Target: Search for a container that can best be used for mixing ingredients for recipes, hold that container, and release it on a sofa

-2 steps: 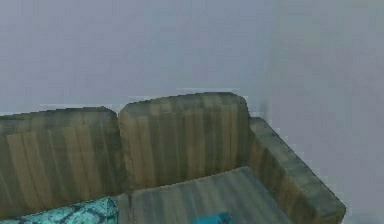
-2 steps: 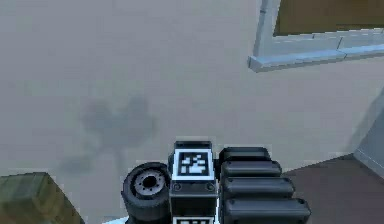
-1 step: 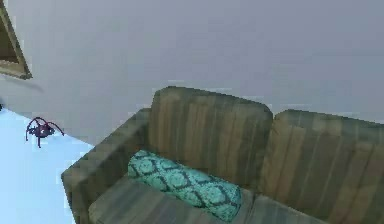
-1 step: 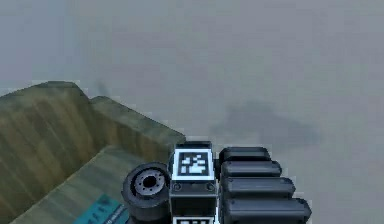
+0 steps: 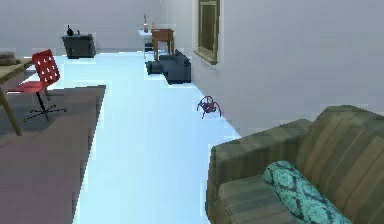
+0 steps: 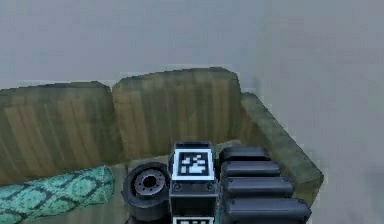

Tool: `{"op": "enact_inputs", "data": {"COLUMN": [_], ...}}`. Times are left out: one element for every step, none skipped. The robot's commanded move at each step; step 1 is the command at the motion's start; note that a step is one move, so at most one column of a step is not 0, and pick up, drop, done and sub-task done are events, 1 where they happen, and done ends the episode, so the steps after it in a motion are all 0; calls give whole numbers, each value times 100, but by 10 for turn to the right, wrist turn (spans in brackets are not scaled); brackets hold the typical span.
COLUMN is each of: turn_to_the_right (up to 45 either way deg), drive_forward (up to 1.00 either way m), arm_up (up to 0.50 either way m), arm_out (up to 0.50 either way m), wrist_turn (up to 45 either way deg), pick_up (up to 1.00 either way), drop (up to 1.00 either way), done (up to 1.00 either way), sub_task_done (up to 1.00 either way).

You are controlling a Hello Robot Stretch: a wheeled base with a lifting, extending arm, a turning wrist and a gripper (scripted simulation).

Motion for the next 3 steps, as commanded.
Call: {"op": "enact_inputs", "data": {"turn_to_the_right": [-360,0,0], "drive_forward": [0,0,0], "arm_up": [0,0,0], "arm_out": [0,30,0], "wrist_turn": [0,0,450], "pick_up": [0,0,0], "drop": [0,0,0], "done": [0,0,0], "sub_task_done": [0,0,0]}}
